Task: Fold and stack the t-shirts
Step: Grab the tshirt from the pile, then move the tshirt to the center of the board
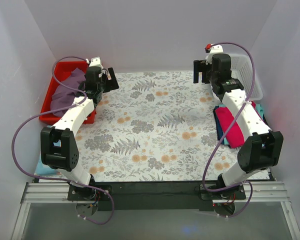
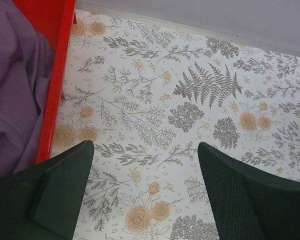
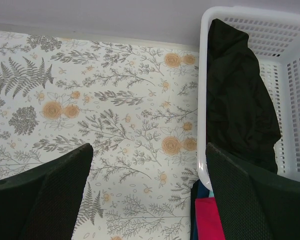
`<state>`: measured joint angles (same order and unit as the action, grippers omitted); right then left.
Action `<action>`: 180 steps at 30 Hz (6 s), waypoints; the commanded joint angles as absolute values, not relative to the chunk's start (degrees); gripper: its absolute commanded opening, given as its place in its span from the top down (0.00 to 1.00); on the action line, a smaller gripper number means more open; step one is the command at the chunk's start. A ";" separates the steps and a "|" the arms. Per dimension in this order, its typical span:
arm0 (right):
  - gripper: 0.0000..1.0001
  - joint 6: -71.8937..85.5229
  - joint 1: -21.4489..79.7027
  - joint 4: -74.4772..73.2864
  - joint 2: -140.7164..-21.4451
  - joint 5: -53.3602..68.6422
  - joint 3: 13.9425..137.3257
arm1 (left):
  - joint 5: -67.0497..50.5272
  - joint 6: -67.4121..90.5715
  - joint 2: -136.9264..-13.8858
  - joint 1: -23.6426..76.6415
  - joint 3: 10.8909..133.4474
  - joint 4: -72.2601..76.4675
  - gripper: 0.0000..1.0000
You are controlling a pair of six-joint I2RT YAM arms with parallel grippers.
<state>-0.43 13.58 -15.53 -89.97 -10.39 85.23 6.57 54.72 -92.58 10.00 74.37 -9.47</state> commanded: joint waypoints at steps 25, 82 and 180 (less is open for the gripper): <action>0.08 13.96 4.14 -23.11 -117.31 -31.65 108.87 | 5.01 55.55 -90.26 10.90 73.12 -12.04 0.19; 0.99 37.09 3.42 -23.73 -136.06 -36.63 126.83 | 2.99 55.28 -90.97 10.99 72.95 -14.85 0.22; 0.99 26.54 32.43 -34.37 -103.98 -20.21 75.58 | -11.97 59.24 -105.39 26.28 68.29 -19.51 1.00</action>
